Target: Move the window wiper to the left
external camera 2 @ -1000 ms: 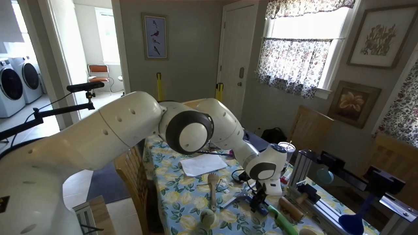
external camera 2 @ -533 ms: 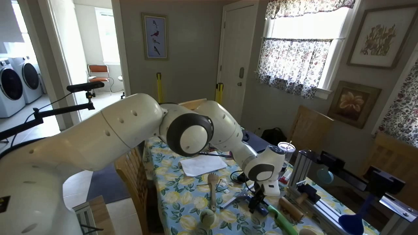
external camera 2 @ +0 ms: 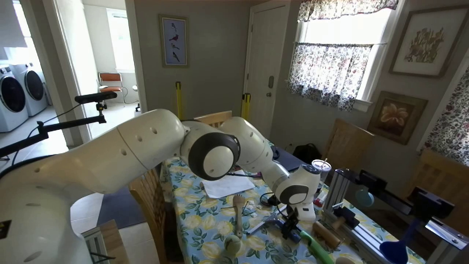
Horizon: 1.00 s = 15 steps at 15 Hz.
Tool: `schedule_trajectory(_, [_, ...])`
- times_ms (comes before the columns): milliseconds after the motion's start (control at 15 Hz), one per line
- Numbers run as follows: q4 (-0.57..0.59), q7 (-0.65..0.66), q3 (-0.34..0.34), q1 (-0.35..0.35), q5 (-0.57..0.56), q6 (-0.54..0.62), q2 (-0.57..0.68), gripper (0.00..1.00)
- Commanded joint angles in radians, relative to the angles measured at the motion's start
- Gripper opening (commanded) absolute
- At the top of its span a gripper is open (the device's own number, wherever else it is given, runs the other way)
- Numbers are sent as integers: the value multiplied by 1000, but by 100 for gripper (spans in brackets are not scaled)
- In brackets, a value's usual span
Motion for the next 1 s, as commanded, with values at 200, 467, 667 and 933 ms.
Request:
schedule_trajectory(200, [92,-10,-2,-8,1,-17,65,69])
schedule_trajectory(467, [110,-9,-8,-6,-4,-11,83,34])
schedule_trajectory(667, [108,-3,-11,0,-5,-8,77,16])
schedule_trajectory(933, [86,16,-9,18,-2,-17,54,16])
